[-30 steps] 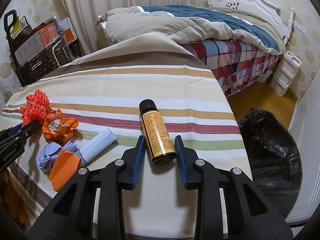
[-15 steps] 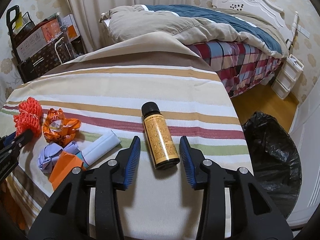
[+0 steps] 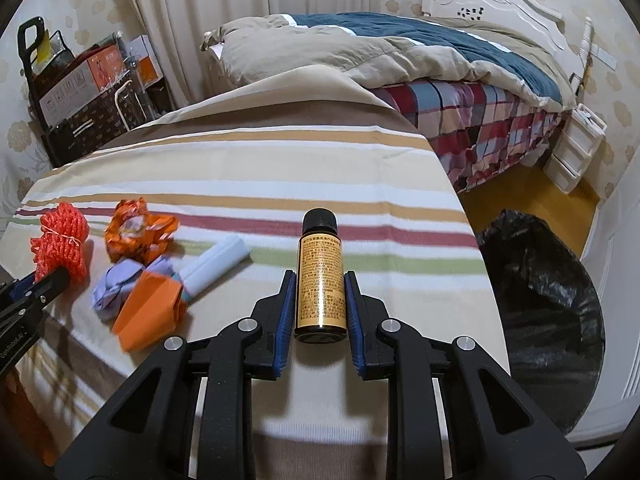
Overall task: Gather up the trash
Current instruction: 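Carry the net and bottle over the bin while opening both tools to drop them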
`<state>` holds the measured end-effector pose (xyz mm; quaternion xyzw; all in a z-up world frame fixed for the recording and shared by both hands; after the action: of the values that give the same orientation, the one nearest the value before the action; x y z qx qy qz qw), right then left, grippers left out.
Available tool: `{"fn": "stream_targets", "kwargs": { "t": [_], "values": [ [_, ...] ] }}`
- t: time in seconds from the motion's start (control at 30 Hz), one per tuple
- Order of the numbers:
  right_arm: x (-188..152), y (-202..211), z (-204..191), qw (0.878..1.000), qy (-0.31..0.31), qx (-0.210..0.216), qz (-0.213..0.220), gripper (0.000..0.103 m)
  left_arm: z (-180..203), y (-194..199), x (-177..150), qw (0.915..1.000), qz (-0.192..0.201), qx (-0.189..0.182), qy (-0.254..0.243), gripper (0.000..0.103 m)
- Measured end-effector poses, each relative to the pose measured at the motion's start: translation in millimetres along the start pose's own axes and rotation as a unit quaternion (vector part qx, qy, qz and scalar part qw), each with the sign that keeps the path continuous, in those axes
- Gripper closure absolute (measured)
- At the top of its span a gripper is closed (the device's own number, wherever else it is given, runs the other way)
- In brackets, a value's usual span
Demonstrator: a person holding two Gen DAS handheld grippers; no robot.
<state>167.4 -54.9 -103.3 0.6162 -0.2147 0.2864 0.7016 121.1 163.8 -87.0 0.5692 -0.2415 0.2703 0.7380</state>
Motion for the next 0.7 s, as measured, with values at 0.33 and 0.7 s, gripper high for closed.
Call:
{"fn": "stream_targets", "kwargs": {
  "t": [0.33, 0.7],
  "values": [
    [-26.1, 36.8, 21.1, 1.0, -0.025, 0.008, 0.017, 0.08, 40.2, 25.7, -16.8, 0.9993, 0.014, -0.03, -0.017, 0.065],
    [-52.2, 64.3, 75.9, 0.997, -0.066, -0.017, 0.032, 0.08, 112.8, 24.1, -26.3, 0.9948, 0.008, -0.082, -0.059, 0.065]
  ]
}}
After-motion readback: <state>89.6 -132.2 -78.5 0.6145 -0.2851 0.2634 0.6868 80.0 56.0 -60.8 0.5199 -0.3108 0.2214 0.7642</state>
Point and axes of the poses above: each gripper's, at about its wrist camera, not at the fingertips, and y roughly against the way its jaws point, z to its right, x to its top, the point moved 6 cm from there along -y, roughly the way its jaws point, and after that the axes turned 14 degrees about -x, right-handed, at the moved point
